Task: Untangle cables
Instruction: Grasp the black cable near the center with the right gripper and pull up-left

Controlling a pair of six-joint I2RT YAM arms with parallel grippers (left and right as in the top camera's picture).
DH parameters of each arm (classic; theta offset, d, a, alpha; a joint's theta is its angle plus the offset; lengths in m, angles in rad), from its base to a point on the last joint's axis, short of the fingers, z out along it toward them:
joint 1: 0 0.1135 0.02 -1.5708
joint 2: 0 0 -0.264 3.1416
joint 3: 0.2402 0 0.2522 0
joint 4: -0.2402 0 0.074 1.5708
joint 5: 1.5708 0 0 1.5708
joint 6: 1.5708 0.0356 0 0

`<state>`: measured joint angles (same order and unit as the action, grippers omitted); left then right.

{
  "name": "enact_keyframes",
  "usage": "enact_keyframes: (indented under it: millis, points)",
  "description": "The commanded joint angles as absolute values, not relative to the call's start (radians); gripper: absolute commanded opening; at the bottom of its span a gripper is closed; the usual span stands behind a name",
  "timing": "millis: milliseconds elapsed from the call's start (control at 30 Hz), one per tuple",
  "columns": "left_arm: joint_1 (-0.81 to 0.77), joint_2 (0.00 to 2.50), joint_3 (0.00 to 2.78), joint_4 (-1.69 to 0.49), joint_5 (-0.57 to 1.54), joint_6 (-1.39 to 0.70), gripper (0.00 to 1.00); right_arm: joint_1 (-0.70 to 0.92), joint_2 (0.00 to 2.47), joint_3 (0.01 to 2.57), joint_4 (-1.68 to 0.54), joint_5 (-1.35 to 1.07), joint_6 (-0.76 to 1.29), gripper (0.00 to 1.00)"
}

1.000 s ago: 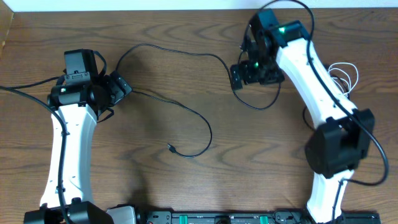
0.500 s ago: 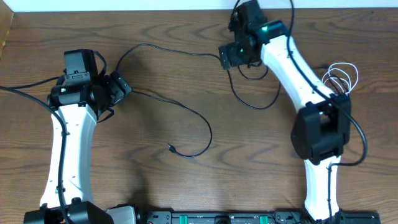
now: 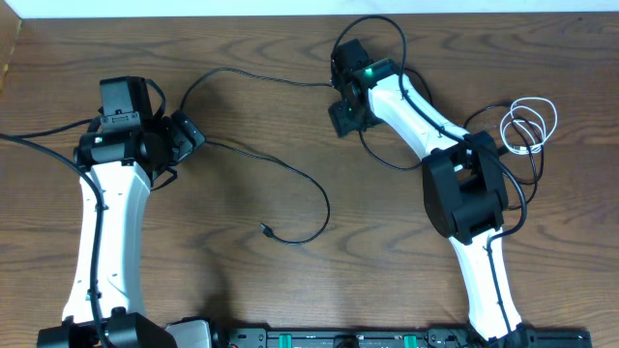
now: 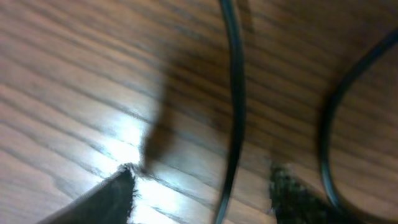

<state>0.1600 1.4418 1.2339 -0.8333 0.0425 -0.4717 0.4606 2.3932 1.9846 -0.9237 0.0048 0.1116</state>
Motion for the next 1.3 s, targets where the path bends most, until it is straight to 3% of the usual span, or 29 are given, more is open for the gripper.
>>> enact_keyframes:
  millis: [0, 100, 200, 700, 733, 800, 900, 1000, 1267]
  points:
    - [0.163, 1.438, 1.238, -0.837, 0.033, -0.473, 0.98, 0.464, 2.418, 1.985, -0.932, 0.020, 0.117, 0.37]
    - [0.163, 1.438, 1.238, -0.837, 0.033, -0.473, 0.98, 0.466, 2.414, 1.990, -0.930, -0.051, 0.149, 0.22]
    - [0.163, 1.438, 1.238, -0.837, 0.033, -0.473, 0.98, 0.472, 2.407, 2.017, -0.924, -0.155, 0.168, 0.01]
    - [0.163, 1.438, 1.238, -0.837, 0.033, -0.473, 0.98, 0.583, 2.365, 2.468, -0.930, -0.579, 0.462, 0.01]
    - [0.163, 1.438, 1.238, -0.837, 0.033, -0.473, 0.98, 0.595, 2.365, 2.503, -0.932, -0.573, 0.455, 0.12]
    - [0.163, 1.438, 1.238, -0.837, 0.033, -0.473, 0.97, 0.620, 2.365, 2.555, -0.955, -0.517, 0.455, 0.53]
    - [0.163, 1.438, 1.238, -0.837, 0.033, -0.473, 0.98, 0.643, 2.365, 2.589, -1.022, -0.396, 0.456, 0.68]
    - [0.163, 1.438, 1.238, -0.837, 0.033, -0.473, 0.98, 0.642, 2.365, 2.590, -1.091, -0.302, 0.456, 0.98]
    - [0.163, 1.438, 1.238, -0.837, 0.033, -0.473, 0.98, 0.553, 2.313, 2.592, -1.297, -0.233, 0.425, 0.99]
